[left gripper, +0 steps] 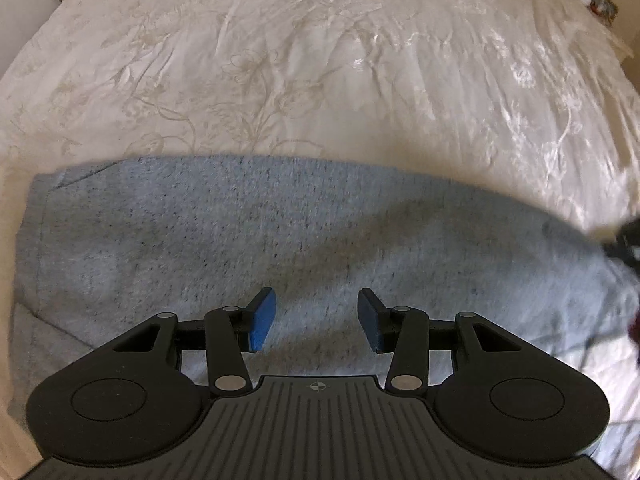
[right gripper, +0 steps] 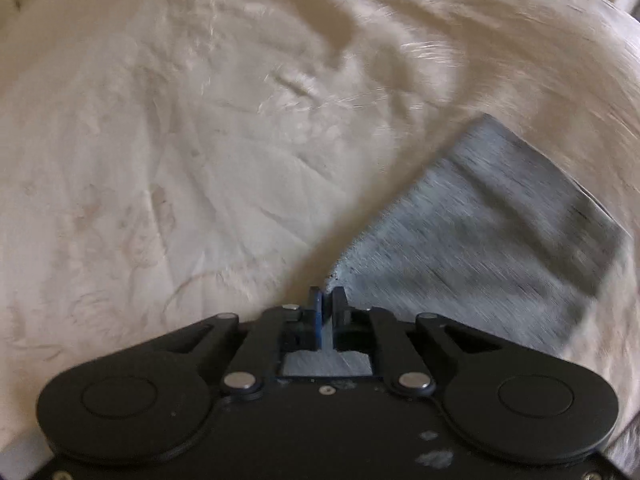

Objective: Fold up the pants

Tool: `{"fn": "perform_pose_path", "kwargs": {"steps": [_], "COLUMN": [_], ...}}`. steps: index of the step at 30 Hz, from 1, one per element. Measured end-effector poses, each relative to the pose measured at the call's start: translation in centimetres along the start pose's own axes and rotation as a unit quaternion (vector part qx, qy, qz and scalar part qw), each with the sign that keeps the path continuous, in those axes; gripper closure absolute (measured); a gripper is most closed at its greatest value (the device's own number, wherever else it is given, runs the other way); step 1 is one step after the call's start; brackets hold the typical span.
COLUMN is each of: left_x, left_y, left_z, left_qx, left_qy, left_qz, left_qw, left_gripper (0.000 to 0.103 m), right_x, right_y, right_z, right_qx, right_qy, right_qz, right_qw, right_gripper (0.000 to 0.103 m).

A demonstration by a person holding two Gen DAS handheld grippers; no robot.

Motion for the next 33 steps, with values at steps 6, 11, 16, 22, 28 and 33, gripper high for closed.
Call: {"fn": "perform_pose_path", "kwargs": {"steps": [6,11,16,22,28,33], "left_x": [2.5,4.9,5.9,5.5,6.7,7.5], "left_y": [-0.1,-0.2,-1.2,-2.5,-2.0,-0.8], "left_z": [0.5,2.2,4.5,7.5,9.5,11.6], "left_qx": [-0.041,-0.053,-0.039,-0.031,-0.044,-0.036], "left_qy": [-0.006,-0.019,-0.044,-0.075,-0.083,-0.109], "left_qz": [-0.037,-0.062,-0.093,-0.126,-0.148,-0.134], "left_qw": [0.9985,0.9965,0.994,0.9887,0.9845,0.9844], "left_gripper": [0.058,0.058,0.058,0.057,0.057,0.085], "right_x": [-4.7,-8.4,-8.6,-7.6,-7.3,-7.3], "right_y": [3.9,5.9,6.0,5.8,5.5,5.3], "right_z": [-5.8,-7.1,-6.9,-6.6,-5.8,-5.5], "right_qx": [0.045,0.053,0.064,0.073,0.073,0.079], "right_qy": [0.003,-0.017,-0.017,-0.014,-0.018,-0.017], "right_qz": [0.03,0.026,0.034,0.026,0.023,0.018], "right_qw": [0.999,0.998,0.997,0.997,0.997,0.997], "right_gripper": [0.1,0.1,0.1,0.1,0.1,0.1]}}
Point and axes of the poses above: each gripper's, at about its wrist camera, not at the fingertips, and z roughly the way its jaws point, y to its right, x to its top, the point moved 7 cm from there along z, roughly the way its jaws point, and after that the axes turned 11 degrees about x, right-handed, at the moved point
